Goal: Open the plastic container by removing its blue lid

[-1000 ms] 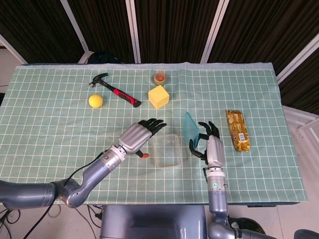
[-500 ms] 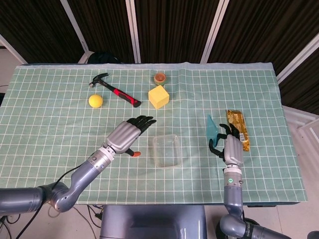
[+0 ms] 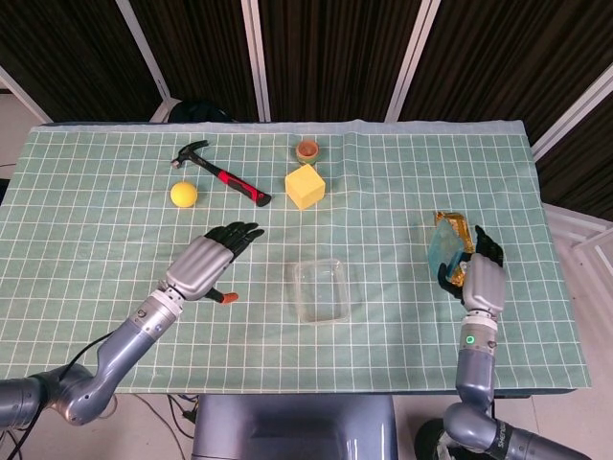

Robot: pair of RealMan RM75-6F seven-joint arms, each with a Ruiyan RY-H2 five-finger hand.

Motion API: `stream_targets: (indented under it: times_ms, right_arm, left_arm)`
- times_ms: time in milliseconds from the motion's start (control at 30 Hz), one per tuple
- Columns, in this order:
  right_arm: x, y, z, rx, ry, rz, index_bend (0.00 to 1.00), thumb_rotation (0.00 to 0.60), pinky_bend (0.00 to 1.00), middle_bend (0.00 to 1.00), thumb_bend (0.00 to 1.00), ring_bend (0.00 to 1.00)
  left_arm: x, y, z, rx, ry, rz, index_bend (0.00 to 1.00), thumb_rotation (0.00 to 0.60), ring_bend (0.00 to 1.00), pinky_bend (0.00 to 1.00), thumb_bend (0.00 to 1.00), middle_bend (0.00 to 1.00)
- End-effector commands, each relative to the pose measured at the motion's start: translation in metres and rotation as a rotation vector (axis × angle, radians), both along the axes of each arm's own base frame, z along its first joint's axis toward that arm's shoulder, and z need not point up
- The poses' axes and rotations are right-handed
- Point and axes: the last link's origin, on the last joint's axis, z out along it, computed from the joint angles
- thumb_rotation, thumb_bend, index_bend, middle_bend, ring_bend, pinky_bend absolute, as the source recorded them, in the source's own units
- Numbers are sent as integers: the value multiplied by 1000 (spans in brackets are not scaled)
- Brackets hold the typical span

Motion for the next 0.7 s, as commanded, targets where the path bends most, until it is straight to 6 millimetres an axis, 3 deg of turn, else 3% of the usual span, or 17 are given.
stream_targets:
  times_ms: [33,133,200,300,400,700]
  right_arm:
    - [-10,5,19,-29,24,-23,0,600,0,0,544,0]
    - [-21,14,32,-28,37,-49,0,600,0,0,511,0]
    - [-30,22,38,-1,51,-74,0,600,0,0,441,0]
    - [-37,32,42,38,47,-87,0,600,0,0,250,0]
    - [-42,41,44,79,46,-86,0,600,0,0,172,0]
    - [-46,73,50,135,60,-12,0,600,0,0,163,0]
  left_arm:
    - [-13,-11,11,10,-2,5,28,600,51,185,0,32]
    - [-26,-23,19,13,-2,15,28,600,51,183,0,28]
    - [-38,-32,25,13,-2,30,27,600,43,177,0,25]
    - [-50,-42,30,10,-11,49,22,600,23,161,0,15]
    - [-62,-51,37,12,-15,61,21,600,23,158,0,12]
    - [-94,-80,57,58,-35,91,19,600,23,156,0,5]
